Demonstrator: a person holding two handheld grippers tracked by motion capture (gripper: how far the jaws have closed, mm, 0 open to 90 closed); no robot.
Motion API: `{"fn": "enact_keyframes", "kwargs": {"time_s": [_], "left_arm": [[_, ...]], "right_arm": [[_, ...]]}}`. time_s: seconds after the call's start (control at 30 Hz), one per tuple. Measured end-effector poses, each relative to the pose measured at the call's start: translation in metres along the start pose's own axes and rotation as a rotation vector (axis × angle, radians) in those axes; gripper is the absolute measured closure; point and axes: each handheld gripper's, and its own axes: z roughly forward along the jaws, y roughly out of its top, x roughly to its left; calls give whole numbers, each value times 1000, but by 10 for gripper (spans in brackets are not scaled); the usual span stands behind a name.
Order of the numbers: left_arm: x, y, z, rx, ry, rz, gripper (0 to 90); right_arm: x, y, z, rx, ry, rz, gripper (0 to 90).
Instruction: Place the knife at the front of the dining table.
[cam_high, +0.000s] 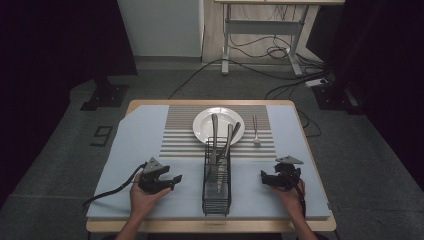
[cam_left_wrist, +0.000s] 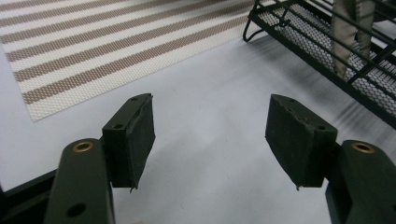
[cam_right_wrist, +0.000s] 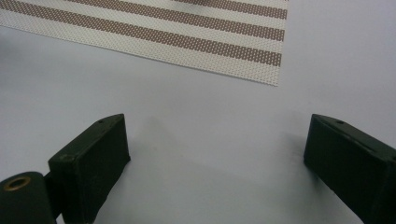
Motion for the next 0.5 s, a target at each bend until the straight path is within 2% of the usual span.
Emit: {"fn": "enact_keyframes", "kwargs": {"time_s": [0.3,0.43,0.5], "left_arm": [[1,1,0,-9,-1,4,332],[3,4,-4,-29,-7,-3,334],[4,8,-7,-55,-15,-11,338]], "right_arm": [[-1,0,0,-5,7,7,67],[-1,0,0,-6,3,9,73],[-1,0,-1,-7,4,12,76]]}}
